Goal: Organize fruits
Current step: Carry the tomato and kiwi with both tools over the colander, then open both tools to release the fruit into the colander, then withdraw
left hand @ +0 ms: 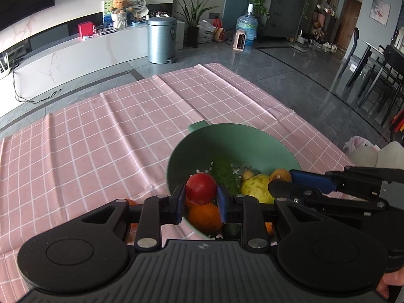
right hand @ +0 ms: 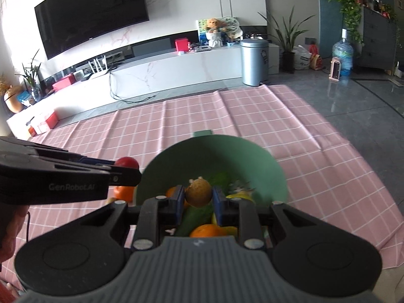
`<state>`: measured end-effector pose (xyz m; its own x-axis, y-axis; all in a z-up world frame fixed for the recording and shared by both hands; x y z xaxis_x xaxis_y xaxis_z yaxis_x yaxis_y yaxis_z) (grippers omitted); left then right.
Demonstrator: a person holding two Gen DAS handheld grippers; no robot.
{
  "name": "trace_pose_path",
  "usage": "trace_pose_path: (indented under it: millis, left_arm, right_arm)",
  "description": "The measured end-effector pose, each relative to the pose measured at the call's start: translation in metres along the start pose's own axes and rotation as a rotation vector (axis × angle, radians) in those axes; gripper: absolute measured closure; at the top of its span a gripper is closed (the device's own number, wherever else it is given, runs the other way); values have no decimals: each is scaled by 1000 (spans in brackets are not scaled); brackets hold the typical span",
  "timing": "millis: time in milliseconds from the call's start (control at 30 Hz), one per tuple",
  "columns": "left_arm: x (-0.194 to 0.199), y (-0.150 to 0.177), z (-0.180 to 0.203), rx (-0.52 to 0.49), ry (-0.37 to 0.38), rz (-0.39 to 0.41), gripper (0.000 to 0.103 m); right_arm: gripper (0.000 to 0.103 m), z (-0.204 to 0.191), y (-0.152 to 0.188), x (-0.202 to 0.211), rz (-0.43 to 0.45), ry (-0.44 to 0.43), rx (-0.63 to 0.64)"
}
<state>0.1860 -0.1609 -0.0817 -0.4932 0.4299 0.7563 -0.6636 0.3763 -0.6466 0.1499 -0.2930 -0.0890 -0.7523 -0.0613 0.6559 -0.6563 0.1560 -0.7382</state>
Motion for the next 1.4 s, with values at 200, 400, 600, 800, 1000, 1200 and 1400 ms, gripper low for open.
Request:
trace_pose_path:
  millis: [200, 400, 600, 800, 1000, 1200, 1400]
  left_arm:
    - [-24, -3, 8, -23, -6, -40, 73]
    - [-48, -5, 8, -40, -24, -83, 74]
    - [-67, -3, 1, -42, -35, -119, 74]
    - [-80, -2, -3, -47, -38, -145, 74]
    - [-90, 0, -5, -54, -40, -156, 73]
    - [-92, 1, -4, -65, -32, -147, 73]
    - [-90, 1, -5, -65, -29, -147, 69]
  right_arm:
    - [83, 18, -8, -17, -14, 17, 15]
    - [83, 21, -12, -43, -60, 8, 53]
    - [83, 18, -8, -65, -111, 0, 98]
    - [83, 21, -6, -82, -149, -2, 121]
    - [83, 22, -1, -89, -173, -4, 124]
    - [83, 23, 1, -92, -183, -3, 119]
    - [83, 23, 0, -92, -185, 3, 123]
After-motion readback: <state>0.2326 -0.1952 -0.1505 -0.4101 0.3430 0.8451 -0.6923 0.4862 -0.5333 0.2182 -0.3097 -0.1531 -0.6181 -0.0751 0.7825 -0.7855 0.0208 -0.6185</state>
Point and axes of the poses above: each gripper's, at about its wrist camera, not at the fingertips, and x roughly against the way its jaws point, z to its right, y to its underside, the point moved 7 cm from there along -x, roughly the way its jaws point
